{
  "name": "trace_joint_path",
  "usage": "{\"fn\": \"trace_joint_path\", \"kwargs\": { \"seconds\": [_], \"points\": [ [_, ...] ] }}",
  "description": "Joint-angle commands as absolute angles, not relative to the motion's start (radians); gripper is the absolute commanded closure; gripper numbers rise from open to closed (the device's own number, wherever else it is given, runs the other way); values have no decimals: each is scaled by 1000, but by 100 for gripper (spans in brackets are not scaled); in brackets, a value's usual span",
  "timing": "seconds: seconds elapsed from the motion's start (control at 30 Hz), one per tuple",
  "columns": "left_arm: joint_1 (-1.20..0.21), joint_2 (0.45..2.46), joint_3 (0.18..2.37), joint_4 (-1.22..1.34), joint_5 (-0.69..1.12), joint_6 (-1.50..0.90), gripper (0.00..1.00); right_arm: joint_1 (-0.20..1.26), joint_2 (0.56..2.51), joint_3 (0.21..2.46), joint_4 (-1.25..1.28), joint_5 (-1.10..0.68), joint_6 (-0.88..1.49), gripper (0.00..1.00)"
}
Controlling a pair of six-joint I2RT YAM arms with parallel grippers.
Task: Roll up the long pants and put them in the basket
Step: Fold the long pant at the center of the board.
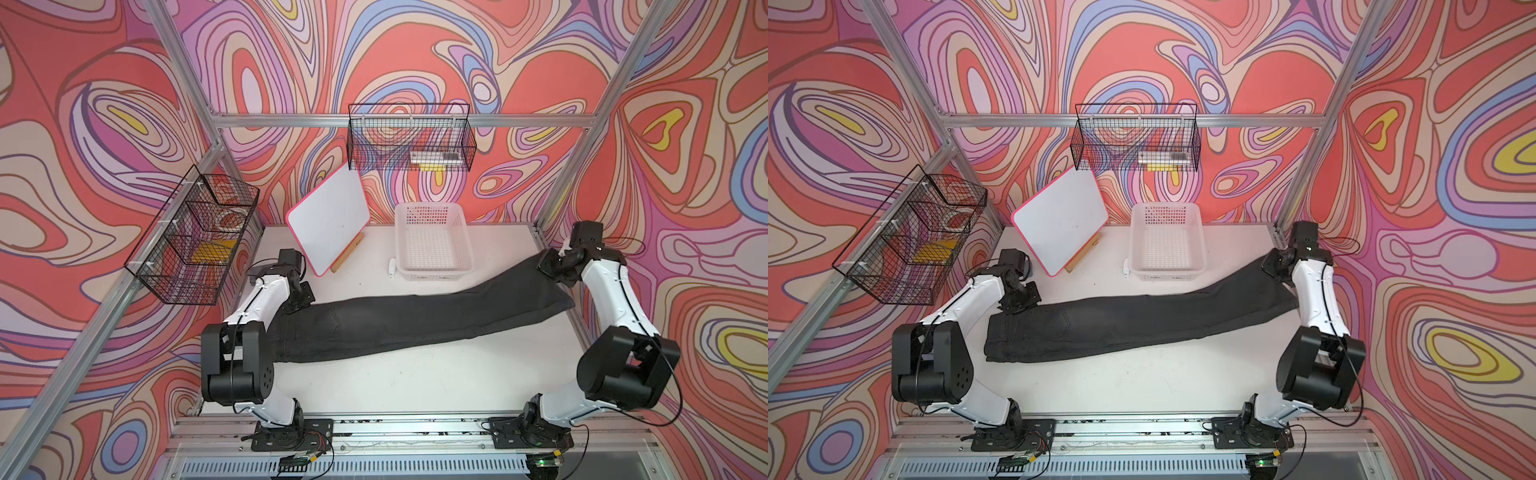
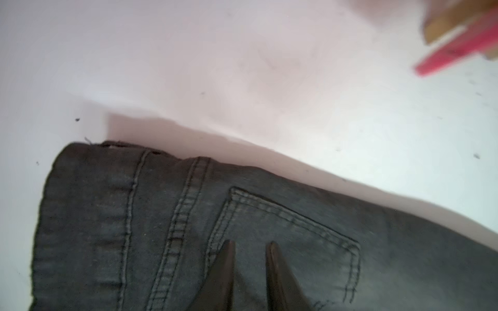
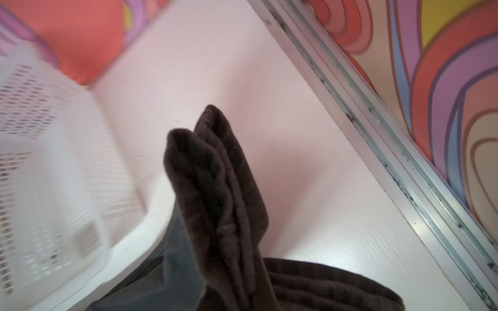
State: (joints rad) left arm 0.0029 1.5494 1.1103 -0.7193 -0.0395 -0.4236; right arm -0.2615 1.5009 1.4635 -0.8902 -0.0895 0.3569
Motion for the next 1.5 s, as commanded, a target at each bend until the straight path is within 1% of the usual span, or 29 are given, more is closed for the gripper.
{"fn": "trace_joint_path", "kwargs": {
  "seconds": [0.0, 0.1, 0.13, 0.2, 0.27, 0.37, 0.43, 0.53, 0.6, 0.67, 0.77, 0.9, 0.97, 1.03, 1.13, 1.23, 1.33, 1.47],
  "points": [
    [-107, 1462, 1089, -750, 17, -297, 74, -167, 1433, 1557, -1098, -29, 413, 100],
    [-203, 1421, 1031, -635, 164, -283, 72, -29, 1426, 1676, -1200, 17, 430, 100],
    [-231, 1432, 1023, -615, 167, -293, 72, 15, 1423, 1709, -1218, 27, 445, 100],
    [-258, 1480, 1041, -638, 95, -323, 73, 101, 1420, 1781, -1236, 18, 488, 100],
    [-252, 1501, 1055, -675, 36, -356, 72, 233, 1427, 1845, -1236, 42, 546, 100],
    [-196, 1499, 1089, -737, 35, -382, 66, 505, 1479, 1893, -1199, 132, 642, 100],
    [-120, 1522, 1131, -803, 44, -392, 65, 670, 1539, 1889, -1106, 159, 686, 100],
    [-26, 1513, 1136, -835, 3, -383, 64, 815, 1656, 1905, -929, 164, 723, 100],
    [5, 1486, 1123, -848, -47, -373, 63, 884, 1752, 1949, -812, 161, 725, 100],
    [40, 1463, 1100, -858, -92, -368, 56, 937, 1866, 2016, -719, 136, 726, 100],
    [104, 1461, 1092, -880, -65, -363, 55, 979, 2003, 2080, -585, 77, 707, 100],
    [118, 1433, 1142, -916, -83, -389, 52, 1006, 2135, 2134, -455, 21, 718, 100],
    [121, 1414, 1156, -909, -88, -419, 49, 1020, 2179, 2164, -419, 28, 752, 100],
    [136, 1417, 1168, -906, -104, -440, 48, 1036, 2215, 2191, -360, 5, 782, 100],
    [204, 1439, 1174, -901, -75, -476, 48, 1075, 2259, 2231, -307, 27, 777, 100],
    [281, 1444, 1149, -871, -52, -516, 48, 1091, 2298, 2248, -236, -21, 811, 100],
    [334, 1457, 1138, -850, -37, -566, 48, 1106, 2343, 2284, -242, -41, 821, 100],
    [346, 1466, 1132, -837, -40, -608, 48, 1128, 2347, 2280, -243, -99, 815, 100]
  ]
}}
